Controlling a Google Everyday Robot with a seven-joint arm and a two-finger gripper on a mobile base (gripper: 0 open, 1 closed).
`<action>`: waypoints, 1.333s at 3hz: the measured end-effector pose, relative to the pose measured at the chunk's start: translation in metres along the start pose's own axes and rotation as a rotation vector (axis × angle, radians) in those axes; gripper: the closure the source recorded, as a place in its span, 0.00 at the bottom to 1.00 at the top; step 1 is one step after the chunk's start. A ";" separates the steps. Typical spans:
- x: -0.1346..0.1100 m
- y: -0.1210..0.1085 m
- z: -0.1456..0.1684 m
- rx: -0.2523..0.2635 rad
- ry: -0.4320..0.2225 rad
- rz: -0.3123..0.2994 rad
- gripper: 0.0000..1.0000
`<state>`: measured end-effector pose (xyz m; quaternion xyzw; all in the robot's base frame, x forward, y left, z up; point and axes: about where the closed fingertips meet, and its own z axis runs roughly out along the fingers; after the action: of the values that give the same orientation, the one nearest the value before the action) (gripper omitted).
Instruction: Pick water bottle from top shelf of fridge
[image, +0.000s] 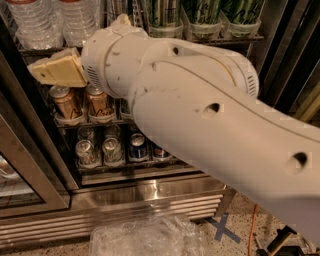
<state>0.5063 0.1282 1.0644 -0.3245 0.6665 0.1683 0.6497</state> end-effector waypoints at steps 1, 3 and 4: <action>-0.006 0.014 0.013 -0.037 -0.027 0.008 0.00; -0.012 0.033 0.032 -0.096 -0.038 0.004 0.00; -0.014 0.032 0.035 -0.093 -0.064 -0.007 0.00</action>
Offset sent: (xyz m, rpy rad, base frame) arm 0.0434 0.1098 -0.0134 -0.0071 0.0612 0.1229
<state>0.5115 0.1773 1.0687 -0.3510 0.6357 0.2072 0.6556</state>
